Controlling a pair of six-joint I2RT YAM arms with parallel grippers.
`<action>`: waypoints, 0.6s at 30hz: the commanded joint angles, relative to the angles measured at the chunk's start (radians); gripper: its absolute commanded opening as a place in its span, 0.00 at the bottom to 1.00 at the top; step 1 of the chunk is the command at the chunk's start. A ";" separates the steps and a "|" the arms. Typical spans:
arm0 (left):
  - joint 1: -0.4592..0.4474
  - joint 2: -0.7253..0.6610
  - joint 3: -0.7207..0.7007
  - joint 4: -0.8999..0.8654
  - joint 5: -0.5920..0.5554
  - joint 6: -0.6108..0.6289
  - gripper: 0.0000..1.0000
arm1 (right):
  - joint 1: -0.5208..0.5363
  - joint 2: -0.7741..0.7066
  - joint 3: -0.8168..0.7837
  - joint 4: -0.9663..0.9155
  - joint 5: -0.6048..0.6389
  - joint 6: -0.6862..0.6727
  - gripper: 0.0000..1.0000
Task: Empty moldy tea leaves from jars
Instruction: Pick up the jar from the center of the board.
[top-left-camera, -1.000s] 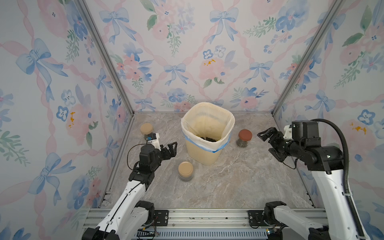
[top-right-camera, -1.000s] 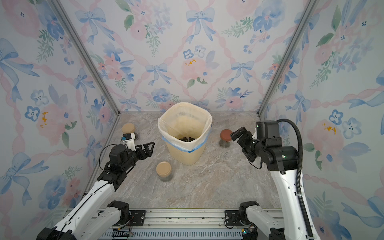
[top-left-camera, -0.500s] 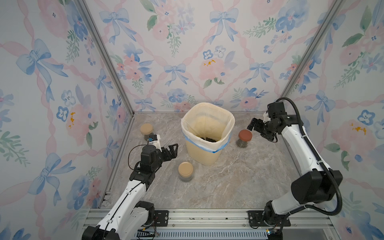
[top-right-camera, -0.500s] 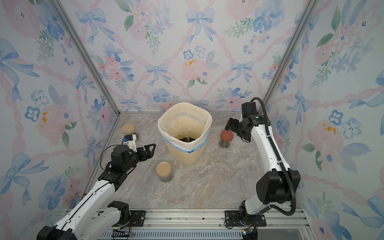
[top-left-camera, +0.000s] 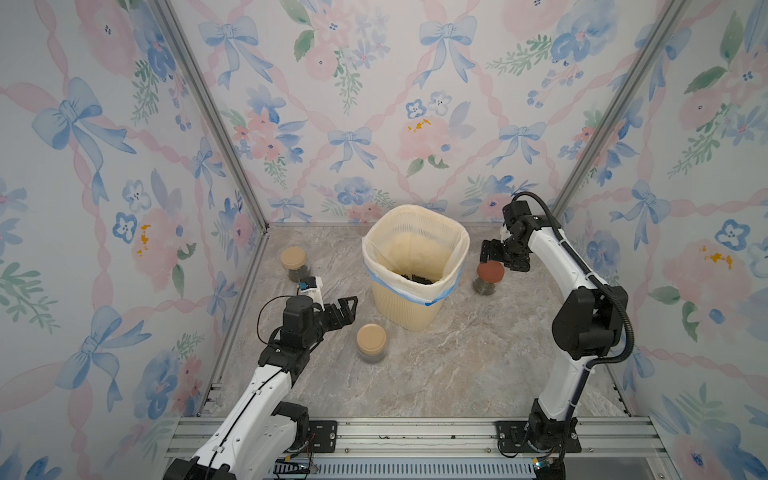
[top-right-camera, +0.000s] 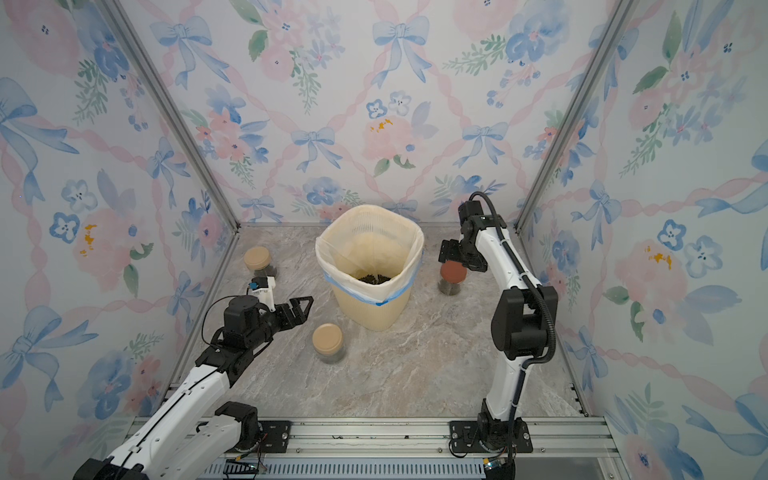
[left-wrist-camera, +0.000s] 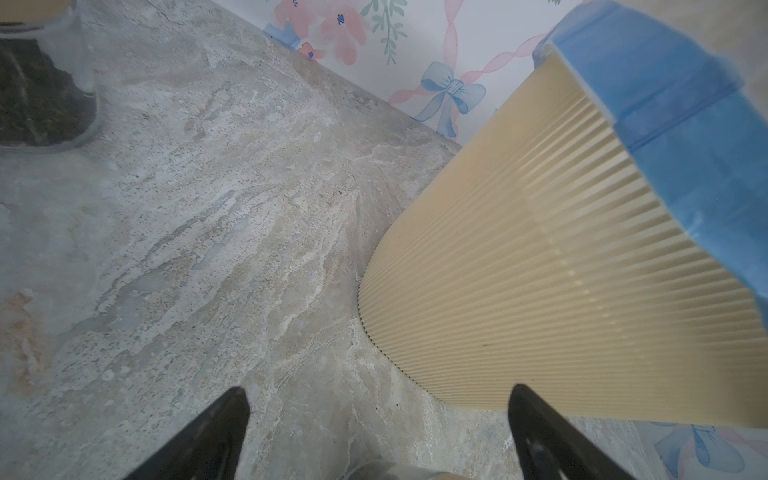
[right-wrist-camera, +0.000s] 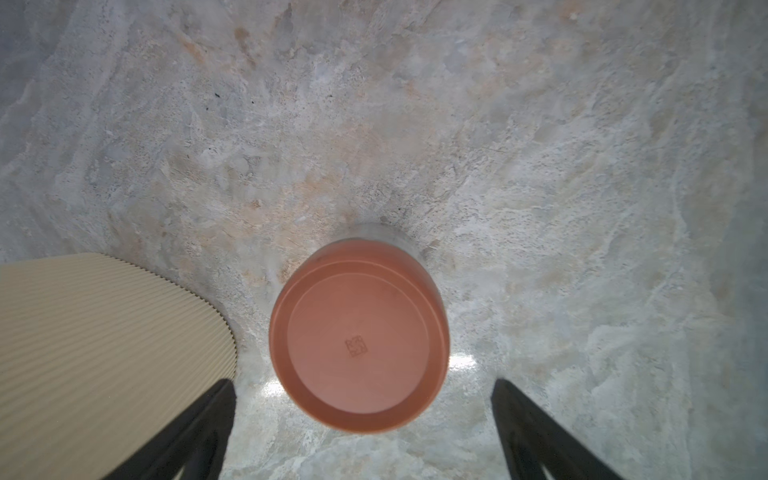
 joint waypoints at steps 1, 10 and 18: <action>-0.005 -0.011 -0.015 -0.012 0.010 -0.004 0.98 | 0.011 0.037 0.051 -0.042 0.018 -0.026 0.97; -0.006 -0.012 -0.019 -0.017 -0.004 -0.003 0.98 | 0.014 0.116 0.089 -0.074 0.060 -0.043 0.97; -0.006 -0.011 -0.020 -0.021 -0.018 -0.002 0.98 | 0.015 0.165 0.095 -0.084 0.049 -0.053 0.97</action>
